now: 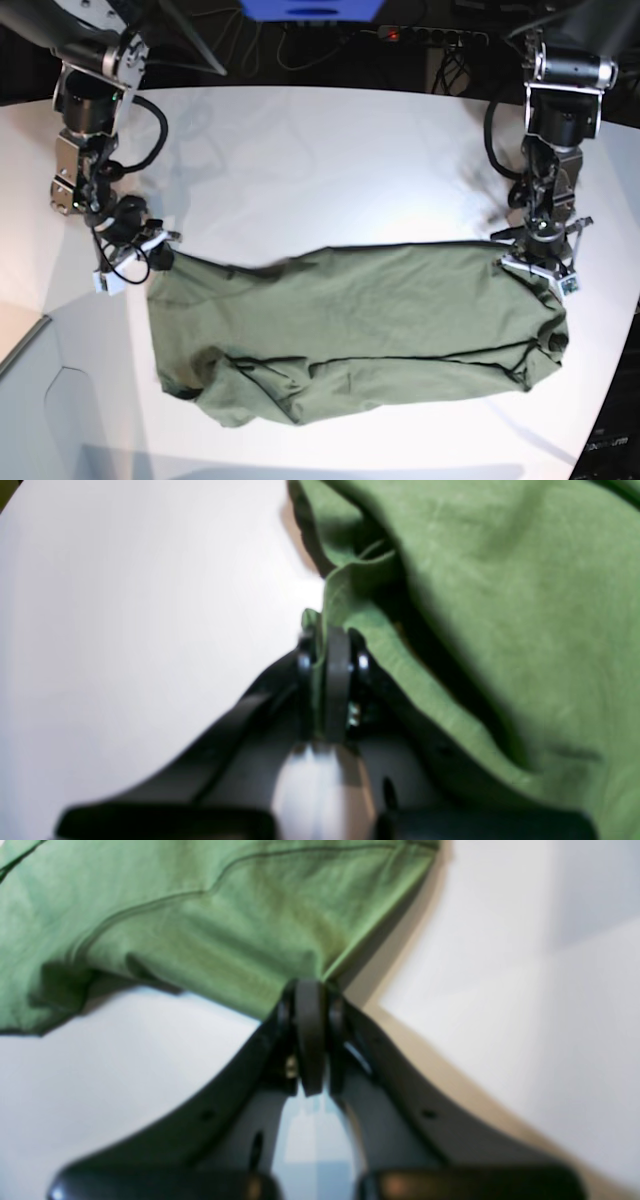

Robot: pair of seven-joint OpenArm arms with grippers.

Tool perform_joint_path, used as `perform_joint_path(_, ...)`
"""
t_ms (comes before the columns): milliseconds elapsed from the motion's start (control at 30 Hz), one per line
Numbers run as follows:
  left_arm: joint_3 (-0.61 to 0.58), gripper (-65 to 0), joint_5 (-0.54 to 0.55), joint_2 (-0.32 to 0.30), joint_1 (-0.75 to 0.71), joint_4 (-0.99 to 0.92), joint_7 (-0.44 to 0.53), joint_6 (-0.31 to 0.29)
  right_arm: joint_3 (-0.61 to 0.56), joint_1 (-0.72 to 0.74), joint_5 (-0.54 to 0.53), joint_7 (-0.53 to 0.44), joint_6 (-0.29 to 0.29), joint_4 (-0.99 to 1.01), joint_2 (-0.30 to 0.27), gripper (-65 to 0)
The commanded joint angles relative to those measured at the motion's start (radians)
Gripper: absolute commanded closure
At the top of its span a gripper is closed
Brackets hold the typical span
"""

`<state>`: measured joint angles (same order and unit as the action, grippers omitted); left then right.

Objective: Layout the t-shirt on the table in an organized manner, then fold the t-shirt properly
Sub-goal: 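Pull the shirt ends apart with both grippers to stretch it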

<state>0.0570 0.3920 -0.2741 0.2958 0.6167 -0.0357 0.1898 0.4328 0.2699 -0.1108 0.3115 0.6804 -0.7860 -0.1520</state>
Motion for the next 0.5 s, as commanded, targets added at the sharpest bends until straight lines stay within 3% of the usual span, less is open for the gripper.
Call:
perform_joint_path(0,0.004,0.0,0.015,-0.003,-0.016,0.007,-0.079,0.006,0.007,-0.001,-0.002,-0.007,0.018,-0.043,-0.019,0.0)
perform_joint_path(67,0.004,0.0,0.015,-0.003,-0.054,0.076,-0.086,0.006,0.008,-0.048,-0.008,-0.007,0.018,-0.145,-0.030,0.0)
perform_joint_path(233,0.011,0.0,0.015,-0.012,-0.214,0.461,-0.263,0.009,0.010,-0.172,-0.008,-0.007,0.018,-0.407,-0.027,0.0)
perform_joint_path(467,0.240,0.0,0.015,0.022,-0.392,0.905,-0.458,0.006,0.062,-0.289,-0.007,-0.005,0.018,-0.705,-0.005,0.0)
